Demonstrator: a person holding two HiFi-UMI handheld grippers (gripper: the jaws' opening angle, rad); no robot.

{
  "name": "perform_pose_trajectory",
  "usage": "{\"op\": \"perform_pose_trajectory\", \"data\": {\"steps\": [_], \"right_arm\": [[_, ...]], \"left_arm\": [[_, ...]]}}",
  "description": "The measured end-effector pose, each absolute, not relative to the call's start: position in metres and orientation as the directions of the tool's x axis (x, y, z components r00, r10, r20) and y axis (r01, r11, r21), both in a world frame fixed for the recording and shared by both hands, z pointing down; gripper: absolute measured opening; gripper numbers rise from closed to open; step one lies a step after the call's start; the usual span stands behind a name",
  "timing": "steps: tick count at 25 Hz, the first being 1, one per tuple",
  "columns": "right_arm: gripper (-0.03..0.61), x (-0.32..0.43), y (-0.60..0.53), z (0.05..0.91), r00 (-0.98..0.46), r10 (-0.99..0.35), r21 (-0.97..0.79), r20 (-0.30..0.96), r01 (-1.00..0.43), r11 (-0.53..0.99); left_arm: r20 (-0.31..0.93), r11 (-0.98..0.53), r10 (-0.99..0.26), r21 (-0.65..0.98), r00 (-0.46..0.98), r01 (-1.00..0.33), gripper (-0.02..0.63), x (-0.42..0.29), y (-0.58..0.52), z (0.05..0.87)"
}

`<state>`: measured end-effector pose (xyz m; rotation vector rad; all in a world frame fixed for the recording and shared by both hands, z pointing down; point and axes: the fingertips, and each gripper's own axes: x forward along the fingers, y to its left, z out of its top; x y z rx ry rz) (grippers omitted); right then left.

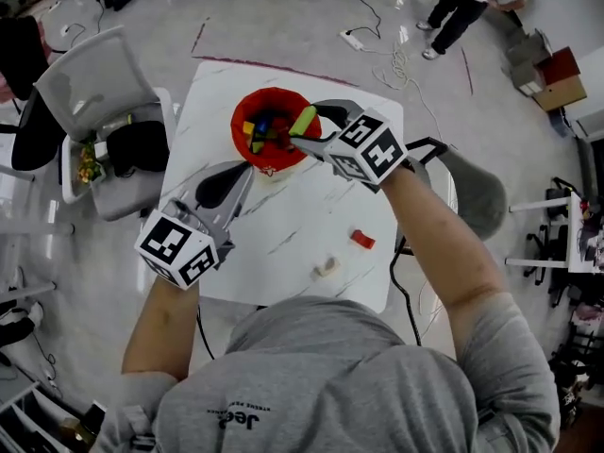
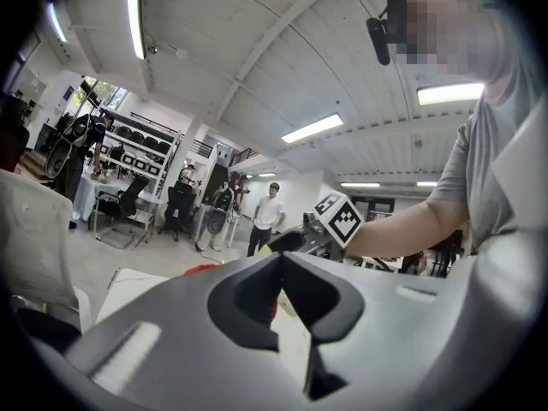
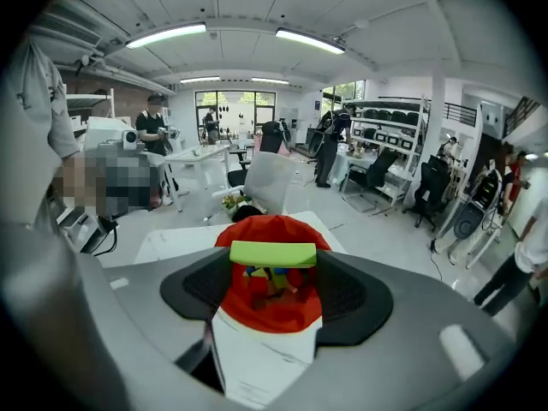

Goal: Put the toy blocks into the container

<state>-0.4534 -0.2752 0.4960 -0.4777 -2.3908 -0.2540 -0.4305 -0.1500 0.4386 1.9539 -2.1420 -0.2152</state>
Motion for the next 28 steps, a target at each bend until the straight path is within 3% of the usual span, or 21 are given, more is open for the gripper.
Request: {"op": "perform_pose_trajectory", "data": {"steps": [6, 10, 15, 22, 28], "right_arm": [[0.302, -0.493, -0.263, 0.505, -0.697, 0.268, 0.083, 0.665, 0.427, 0.901], [0.407, -0.499, -0.257, 0.492, -0.727, 0.302, 0.051, 0.617, 0.420, 0.906], [0.425, -0.482, -0.267, 0.477, -0.752, 0.304, 0.036, 0.585, 0.399, 0.916], [0.423, -0.400, -0.310, 0.474, -0.800, 0.222, 0.011, 0.557, 0.274, 0.962], [0.423, -0.289, -0.340, 0.537, -0.763, 0.106, 0.014, 0.638, 0.150, 0.989]], "left_arm": [[0.067, 0.133, -0.991, 0.265, -0.119, -0.955, 0.058, -0.445, -0.135, 0.438], [0.065, 0.122, -0.992, 0.268, -0.109, -0.956, 0.058, -0.446, -0.135, 0.437], [0.052, 0.065, -0.997, 0.270, -0.052, -0.961, 0.058, -0.435, -0.153, 0.434], [0.064, -0.104, -0.990, 0.278, 0.126, -0.955, 0.058, -0.382, -0.205, 0.447], [0.101, -0.263, -0.948, 0.289, 0.302, -0.921, 0.058, -0.320, -0.249, 0.487]]}}
